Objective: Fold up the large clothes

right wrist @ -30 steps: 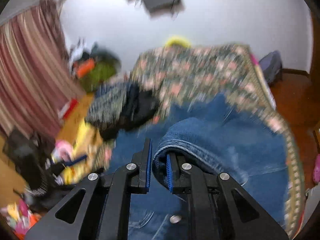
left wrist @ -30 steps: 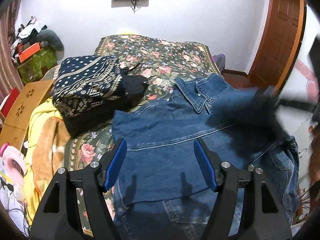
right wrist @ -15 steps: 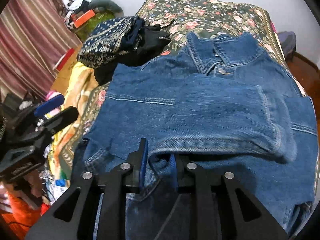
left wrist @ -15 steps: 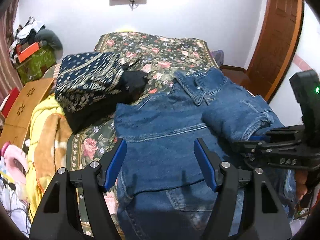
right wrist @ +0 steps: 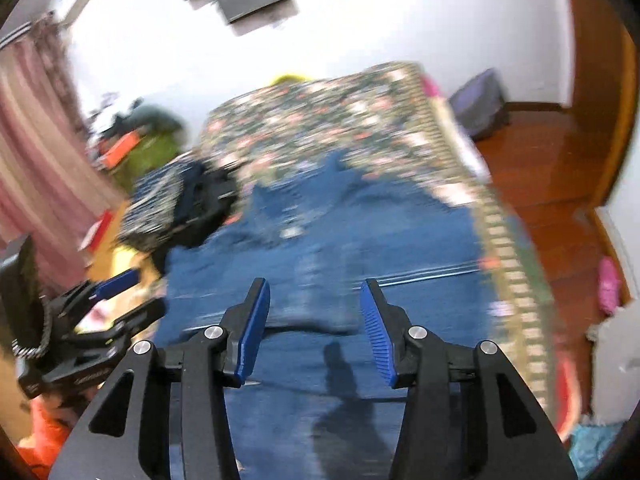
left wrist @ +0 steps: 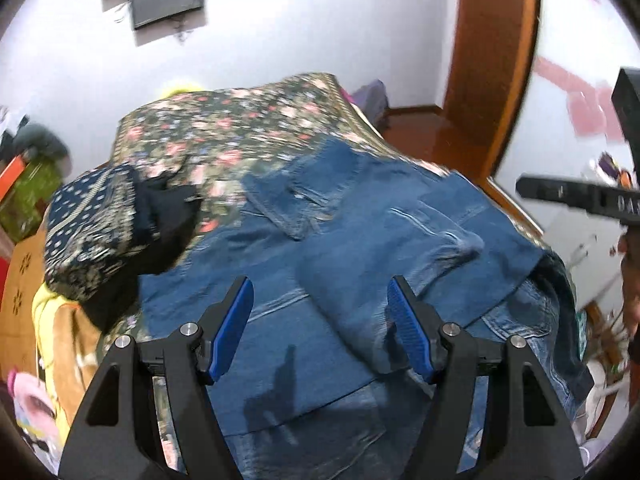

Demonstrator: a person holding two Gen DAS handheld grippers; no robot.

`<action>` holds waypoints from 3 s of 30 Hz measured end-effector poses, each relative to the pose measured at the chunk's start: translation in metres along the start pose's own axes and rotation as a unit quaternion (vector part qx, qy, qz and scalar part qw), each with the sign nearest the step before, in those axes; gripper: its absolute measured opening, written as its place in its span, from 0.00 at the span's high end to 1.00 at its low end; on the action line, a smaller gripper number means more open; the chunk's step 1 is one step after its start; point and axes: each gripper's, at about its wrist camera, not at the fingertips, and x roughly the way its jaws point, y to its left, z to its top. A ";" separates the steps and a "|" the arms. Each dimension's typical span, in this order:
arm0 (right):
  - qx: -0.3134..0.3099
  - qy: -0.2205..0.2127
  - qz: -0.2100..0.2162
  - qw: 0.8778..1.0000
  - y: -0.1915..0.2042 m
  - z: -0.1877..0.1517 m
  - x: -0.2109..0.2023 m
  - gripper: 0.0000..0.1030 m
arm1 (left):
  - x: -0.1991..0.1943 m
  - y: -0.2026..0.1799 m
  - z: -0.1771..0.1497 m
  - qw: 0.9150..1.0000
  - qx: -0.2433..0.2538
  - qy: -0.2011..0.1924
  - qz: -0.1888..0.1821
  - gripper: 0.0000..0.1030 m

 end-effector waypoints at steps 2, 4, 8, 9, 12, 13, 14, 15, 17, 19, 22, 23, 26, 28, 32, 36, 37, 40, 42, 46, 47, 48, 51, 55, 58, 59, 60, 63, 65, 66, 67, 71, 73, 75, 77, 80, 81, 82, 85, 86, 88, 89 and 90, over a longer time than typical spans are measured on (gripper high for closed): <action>0.003 -0.006 -0.033 0.999 -0.014 -0.001 -0.002 0.58 | 0.010 -0.012 0.001 1.000 0.008 0.011 -0.011 0.33; 0.009 -0.009 -0.054 0.998 -0.026 -0.003 -0.003 0.58 | 0.024 -0.025 0.001 0.999 0.018 0.027 -0.024 0.33; 0.028 0.000 -0.067 0.997 -0.046 -0.008 0.001 0.58 | 0.048 -0.049 -0.001 0.997 0.050 0.054 -0.018 0.33; 0.031 0.003 -0.068 0.997 -0.048 -0.010 0.004 0.58 | 0.053 -0.055 -0.001 0.997 0.061 0.056 -0.011 0.33; 0.038 0.009 -0.063 0.997 -0.056 -0.015 0.006 0.58 | 0.065 -0.067 0.001 0.995 0.082 0.058 0.003 0.33; 0.040 0.011 -0.061 0.997 -0.059 -0.016 0.006 0.58 | 0.069 -0.070 0.003 0.995 0.087 0.058 0.006 0.33; 0.043 0.014 -0.058 0.997 -0.061 -0.018 0.007 0.58 | 0.072 -0.073 0.005 0.994 0.089 0.058 0.008 0.33; 0.045 0.016 -0.056 0.997 -0.061 -0.018 0.009 0.58 | 0.074 -0.074 0.007 0.994 0.090 0.056 0.009 0.33; 0.050 0.019 -0.051 0.997 -0.065 -0.021 0.009 0.58 | 0.077 -0.075 0.012 0.994 0.091 0.052 0.009 0.33; 0.053 0.023 -0.046 0.997 -0.067 -0.023 0.010 0.58 | 0.081 -0.073 0.018 0.995 0.083 0.052 0.004 0.34; 0.055 0.028 -0.042 0.997 -0.066 -0.025 0.013 0.58 | 0.088 -0.068 0.024 0.997 0.064 0.052 -0.014 0.54; 0.054 0.030 -0.041 0.997 -0.066 -0.025 0.014 0.58 | 0.089 -0.066 0.026 0.997 0.058 0.053 -0.012 0.60; 0.049 0.035 -0.041 0.997 -0.063 -0.026 0.016 0.58 | 0.084 -0.053 0.031 0.998 0.033 0.043 -0.030 0.83; 0.045 0.037 -0.043 0.997 -0.061 -0.026 0.017 0.58 | 0.076 -0.040 0.035 0.999 0.011 0.033 -0.040 0.91; 0.033 0.035 -0.049 0.998 -0.053 -0.022 0.017 0.58 | 0.051 -0.008 0.043 0.999 -0.028 -0.001 -0.033 0.93; 0.021 0.034 -0.051 0.998 -0.045 -0.018 0.019 0.58 | 0.020 0.026 0.046 0.997 -0.066 -0.038 -0.020 0.94; 0.019 0.033 -0.052 0.998 -0.042 -0.018 0.020 0.58 | 0.014 0.034 0.045 0.996 -0.072 -0.046 -0.014 0.94; 0.012 0.033 -0.051 0.998 -0.035 -0.016 0.023 0.58 | -0.006 0.055 0.039 0.994 -0.085 -0.067 0.006 0.94; 0.006 0.037 -0.050 0.998 -0.029 -0.017 0.026 0.58 | -0.014 0.067 0.031 0.993 -0.093 -0.072 0.017 0.94; -0.003 0.050 -0.051 0.997 -0.019 -0.020 0.035 0.58 | -0.019 0.090 0.005 0.992 -0.106 -0.057 0.035 0.92; -0.006 0.055 -0.051 0.997 -0.017 -0.021 0.038 0.58 | -0.017 0.095 -0.003 0.992 -0.109 -0.046 0.039 0.92; -0.007 0.059 -0.051 0.997 -0.015 -0.023 0.040 0.58 | -0.014 0.100 -0.013 0.992 -0.113 -0.033 0.040 0.89; -0.009 0.068 -0.052 0.996 -0.011 -0.026 0.044 0.58 | -0.002 0.113 -0.043 0.991 -0.134 0.010 0.022 0.88; -0.009 0.072 -0.056 0.996 -0.010 -0.029 0.045 0.58 | 0.017 0.123 -0.092 0.985 -0.151 0.074 0.040 0.48; -0.006 0.076 -0.055 0.996 -0.011 -0.030 0.046 0.58 | 0.029 0.126 -0.120 0.980 -0.162 0.113 0.028 0.42; -0.006 0.077 -0.055 0.995 -0.011 -0.030 0.046 0.58 | 0.030 0.126 -0.126 0.979 -0.169 0.114 0.023 0.41; -0.006 0.078 -0.054 0.995 -0.012 -0.030 0.046 0.58 | 0.026 0.126 -0.131 0.978 -0.176 0.109 0.023 0.38; -0.007 0.081 -0.053 0.995 -0.012 -0.027 0.045 0.58 | 0.024 0.131 -0.128 0.977 -0.180 0.114 0.016 0.37; -0.008 0.079 -0.049 0.996 -0.011 -0.025 0.043 0.58 | 0.018 0.131 -0.123 0.978 -0.179 0.109 0.017 0.37; -0.009 0.077 -0.047 0.996 -0.011 -0.023 0.041 0.58 | 0.015 0.132 -0.120 0.978 -0.178 0.105 0.018 0.37; -0.010 0.074 -0.046 0.996 -0.011 -0.021 0.040 0.58 | 0.011 0.132 -0.116 0.979 -0.176 0.102 0.018 0.37; -0.009 0.057 -0.046 0.997 -0.017 -0.010 0.031 0.58 | -0.006 0.136 -0.098 0.982 -0.174 0.075 0.016 0.37; -0.005 0.050 -0.047 0.998 -0.022 -0.004 0.028 0.58 | -0.014 0.141 -0.090 0.982 -0.180 0.058 0.016 0.37; -0.002 0.041 -0.050 0.998 -0.030 0.003 0.025 0.58 | -0.024 0.149 -0.079 0.982 -0.182 0.038 0.030 0.37; 0.000 0.035 -0.056 0.998 -0.037 0.008 0.025 0.58 | -0.029 0.160 -0.069 0.981 -0.186 0.020 0.049 0.34; 0.005 0.032 -0.062 0.998 -0.048 0.016 0.028 0.58 | -0.018 0.179 -0.058 0.977 -0.200 0.019 0.068 0.33; 0.009 0.033 -0.061 0.998 -0.055 0.020 0.032 0.58 | -0.010 0.185 -0.055 0.976 -0.206 0.023 0.070 0.33; 0.012 0.036 -0.058 0.998 -0.059 0.022 0.035 0.57 | -0.004 0.191 -0.054 0.974 -0.212 0.028 0.070 0.33; 0.031 0.062 -0.040 0.997 -0.077 0.030 0.053 0.57 | 0.032 0.209 -0.056 0.966 -0.249 0.058 0.036 0.33; 0.038 0.073 -0.035 0.996 -0.084 0.032 0.061 0.57 | 0.047 0.213 -0.058 0.961 -0.264 0.075 0.020 0.33; 0.051 0.093 -0.029 0.994 -0.096 0.034 0.077 0.57 | 0.072 0.220 -0.063 0.953 -0.284 0.104 -0.007 0.33; 0.056 0.104 -0.029 0.993 -0.102 0.035 0.084 0.57 | 0.083 0.223 -0.065 0.949 -0.292 0.116 -0.015 0.33; 0.062 0.116 -0.029 0.991 -0.108 0.036 0.095 0.57 | 0.094 0.225 -0.067 0.945 -0.299 0.127 -0.022 0.33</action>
